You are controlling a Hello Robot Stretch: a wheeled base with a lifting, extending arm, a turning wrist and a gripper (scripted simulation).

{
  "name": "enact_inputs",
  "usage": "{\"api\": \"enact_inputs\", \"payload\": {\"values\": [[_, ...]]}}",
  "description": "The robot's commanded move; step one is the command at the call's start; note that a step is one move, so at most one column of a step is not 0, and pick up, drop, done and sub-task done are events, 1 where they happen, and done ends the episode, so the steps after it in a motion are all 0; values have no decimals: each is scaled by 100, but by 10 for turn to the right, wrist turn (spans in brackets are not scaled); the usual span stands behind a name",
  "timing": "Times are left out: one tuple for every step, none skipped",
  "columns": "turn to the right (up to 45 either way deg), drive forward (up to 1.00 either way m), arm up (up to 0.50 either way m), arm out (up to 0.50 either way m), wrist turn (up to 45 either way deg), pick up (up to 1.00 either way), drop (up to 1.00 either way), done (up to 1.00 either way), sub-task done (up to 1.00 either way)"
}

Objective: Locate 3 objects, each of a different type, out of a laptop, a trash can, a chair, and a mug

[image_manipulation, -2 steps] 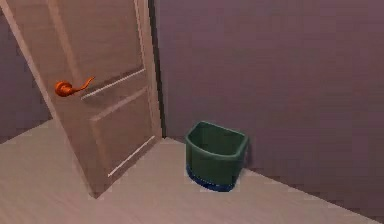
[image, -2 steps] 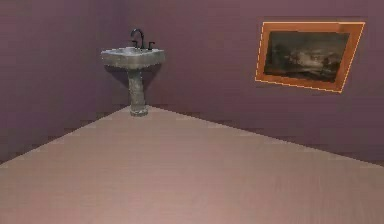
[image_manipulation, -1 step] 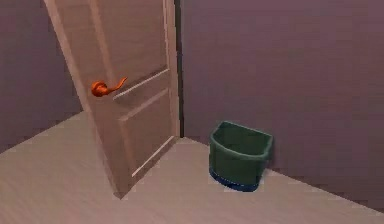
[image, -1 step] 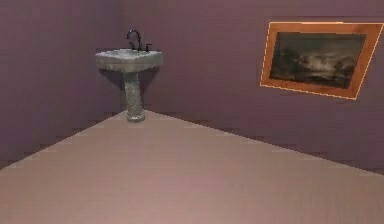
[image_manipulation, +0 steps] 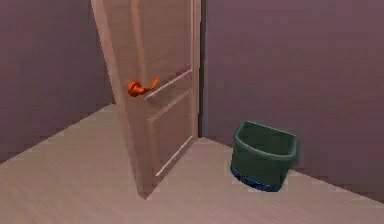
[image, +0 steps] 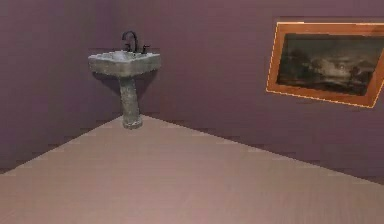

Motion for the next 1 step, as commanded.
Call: {"api": "enact_inputs", "payload": {"values": [[450, 0, 0, 0, 0, 0, 0, 0, 0]]}}
